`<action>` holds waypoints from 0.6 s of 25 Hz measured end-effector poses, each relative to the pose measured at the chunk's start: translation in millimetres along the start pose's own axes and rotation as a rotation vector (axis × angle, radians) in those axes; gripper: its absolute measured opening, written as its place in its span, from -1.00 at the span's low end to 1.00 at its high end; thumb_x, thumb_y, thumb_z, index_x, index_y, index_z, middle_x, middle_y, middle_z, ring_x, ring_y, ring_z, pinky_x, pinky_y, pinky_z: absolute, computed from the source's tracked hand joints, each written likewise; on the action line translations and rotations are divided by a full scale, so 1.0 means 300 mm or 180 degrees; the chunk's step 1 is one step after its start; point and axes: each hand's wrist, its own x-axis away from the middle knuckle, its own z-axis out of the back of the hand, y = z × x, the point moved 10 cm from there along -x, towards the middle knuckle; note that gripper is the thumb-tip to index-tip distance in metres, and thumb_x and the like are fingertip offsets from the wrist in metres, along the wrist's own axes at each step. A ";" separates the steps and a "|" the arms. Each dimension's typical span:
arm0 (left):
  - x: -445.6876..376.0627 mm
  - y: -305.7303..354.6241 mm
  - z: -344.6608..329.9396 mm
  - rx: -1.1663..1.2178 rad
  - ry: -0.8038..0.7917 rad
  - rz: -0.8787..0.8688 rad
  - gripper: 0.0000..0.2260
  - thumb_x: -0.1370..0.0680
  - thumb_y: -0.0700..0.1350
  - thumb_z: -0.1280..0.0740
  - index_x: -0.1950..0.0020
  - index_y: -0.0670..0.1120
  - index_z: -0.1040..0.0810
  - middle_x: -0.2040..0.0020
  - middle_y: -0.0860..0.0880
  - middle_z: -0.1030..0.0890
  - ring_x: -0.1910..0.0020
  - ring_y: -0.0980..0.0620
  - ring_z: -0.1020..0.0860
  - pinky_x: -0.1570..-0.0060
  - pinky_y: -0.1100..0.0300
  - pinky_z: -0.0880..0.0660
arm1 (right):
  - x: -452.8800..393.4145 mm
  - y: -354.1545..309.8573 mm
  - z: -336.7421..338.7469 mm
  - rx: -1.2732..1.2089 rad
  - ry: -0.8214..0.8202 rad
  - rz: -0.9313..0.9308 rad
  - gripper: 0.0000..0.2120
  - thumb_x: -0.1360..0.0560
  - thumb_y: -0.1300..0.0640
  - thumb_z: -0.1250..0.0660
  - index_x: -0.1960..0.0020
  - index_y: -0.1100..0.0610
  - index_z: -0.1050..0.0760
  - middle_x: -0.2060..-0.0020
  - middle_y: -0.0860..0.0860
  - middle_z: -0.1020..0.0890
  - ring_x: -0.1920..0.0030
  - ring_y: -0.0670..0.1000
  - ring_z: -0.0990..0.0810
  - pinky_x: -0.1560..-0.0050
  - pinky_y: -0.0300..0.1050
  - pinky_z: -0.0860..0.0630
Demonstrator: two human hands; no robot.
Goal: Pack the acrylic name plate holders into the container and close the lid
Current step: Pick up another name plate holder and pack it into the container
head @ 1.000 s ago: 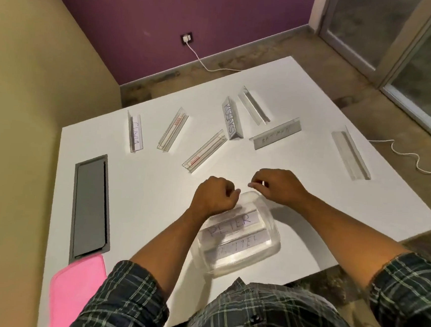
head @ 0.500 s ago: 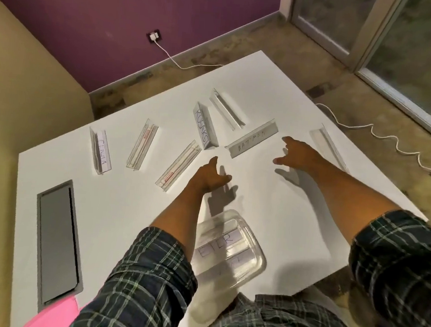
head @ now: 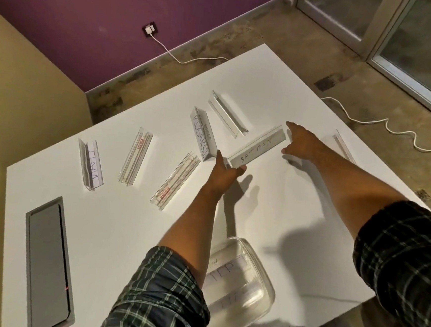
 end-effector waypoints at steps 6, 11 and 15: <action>-0.054 -0.021 -0.015 0.0132 0.0166 0.0065 -0.19 -0.55 -0.07 -0.42 -0.65 -0.04 0.02 -0.60 -0.07 -0.21 -0.53 -0.06 -0.29 -0.48 -0.09 -0.29 | -0.035 -0.012 -0.071 -0.0190 -0.0328 0.0064 0.09 -0.34 0.21 -0.61 -0.64 0.07 0.00 -0.55 0.12 -0.29 -0.50 0.10 -0.34 -0.47 -0.07 -0.31; -0.039 -0.003 0.046 -0.0329 0.0629 -0.0049 -0.33 -0.55 -0.04 -0.41 -0.59 -0.10 -0.21 -0.52 -0.12 -0.37 -0.49 -0.07 -0.37 -0.46 0.02 -0.32 | 0.037 -0.029 -0.045 -0.0121 0.0126 0.0127 -0.15 -0.30 0.22 -0.59 -0.52 0.16 -0.33 -0.32 0.12 -0.52 -0.30 0.13 -0.53 -0.33 0.03 -0.47; 0.040 0.000 0.100 -0.0597 0.0814 -0.0145 -0.44 -0.54 -0.04 -0.40 -0.51 -0.09 -0.36 -0.40 -0.13 -0.51 -0.35 -0.10 -0.50 -0.38 0.07 -0.40 | 0.151 -0.077 -0.071 0.0383 0.0293 0.0226 -0.35 -0.36 0.15 -0.54 -0.41 0.13 -0.47 -0.21 0.09 -0.56 -0.24 0.14 -0.55 -0.21 -0.01 -0.51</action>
